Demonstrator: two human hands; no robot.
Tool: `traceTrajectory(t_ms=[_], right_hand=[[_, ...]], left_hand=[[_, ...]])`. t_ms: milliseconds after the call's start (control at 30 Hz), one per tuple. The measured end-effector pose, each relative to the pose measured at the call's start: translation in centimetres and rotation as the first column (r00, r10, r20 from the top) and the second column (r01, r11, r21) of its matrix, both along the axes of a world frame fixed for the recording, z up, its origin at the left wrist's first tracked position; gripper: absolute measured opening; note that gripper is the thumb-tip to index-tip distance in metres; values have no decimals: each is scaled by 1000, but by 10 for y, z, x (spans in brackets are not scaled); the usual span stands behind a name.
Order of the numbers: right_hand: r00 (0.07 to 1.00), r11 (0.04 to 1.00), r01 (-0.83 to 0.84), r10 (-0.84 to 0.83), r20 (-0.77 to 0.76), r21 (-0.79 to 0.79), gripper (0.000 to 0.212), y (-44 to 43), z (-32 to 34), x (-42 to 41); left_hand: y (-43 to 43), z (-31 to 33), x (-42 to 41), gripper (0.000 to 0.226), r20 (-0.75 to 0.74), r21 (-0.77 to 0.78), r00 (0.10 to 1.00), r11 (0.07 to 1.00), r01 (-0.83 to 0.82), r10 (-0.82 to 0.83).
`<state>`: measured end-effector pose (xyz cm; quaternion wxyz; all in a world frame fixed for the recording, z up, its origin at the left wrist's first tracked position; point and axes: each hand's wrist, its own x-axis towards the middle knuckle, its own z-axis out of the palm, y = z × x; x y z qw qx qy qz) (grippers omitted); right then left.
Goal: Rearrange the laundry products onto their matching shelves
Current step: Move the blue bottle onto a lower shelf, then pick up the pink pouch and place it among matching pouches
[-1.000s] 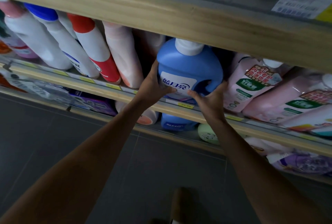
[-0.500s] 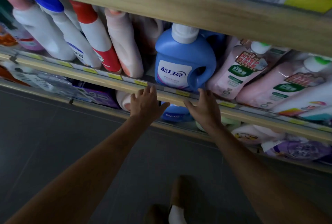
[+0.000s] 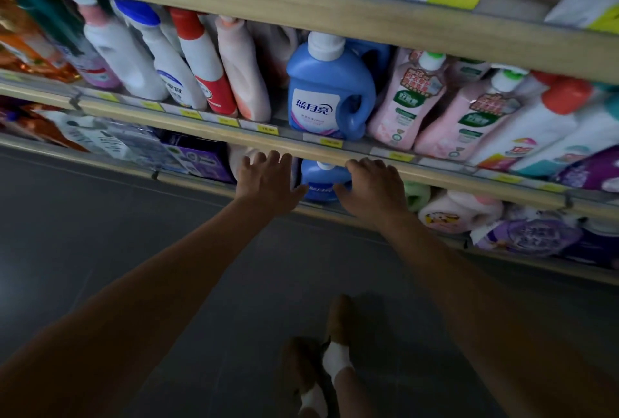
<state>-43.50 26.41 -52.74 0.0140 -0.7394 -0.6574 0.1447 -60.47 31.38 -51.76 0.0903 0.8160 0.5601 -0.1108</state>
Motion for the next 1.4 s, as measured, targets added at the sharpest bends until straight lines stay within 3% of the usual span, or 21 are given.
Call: traceTrajectory(t_ms=[133, 467, 633, 767, 1000, 1167, 1400], right_hand=[[999, 997, -22, 20, 30, 68, 38, -36, 38, 10], [994, 998, 47, -52, 94, 52, 51, -142, 124, 100], [990, 992, 94, -103, 100, 86, 47, -233, 193, 173], [977, 988, 134, -145, 154, 80, 44, -321, 252, 238], [941, 955, 285, -295, 163, 84, 42, -461, 349, 326], [905, 923, 377, -385, 182, 80, 47, -517, 379, 367], [876, 890, 448, -457, 157, 90, 43, -548, 371, 436]], left_hand=[[-35, 37, 17, 62, -18, 50, 998, 997, 65, -65], [-114, 133, 99, 56, -99, 150, 948, 937, 315, -302], [-195, 190, 180, 59, -116, 192, 905, 885, 424, -409], [-265, 246, 253, 58, -36, 204, 868, 847, 491, -495], [-392, 333, 369, 57, -51, 238, 749, 720, 651, -660], [-445, 354, 424, 53, -30, 225, 705, 682, 696, -709], [-471, 346, 499, 48, -39, 161, 647, 635, 756, -761]])
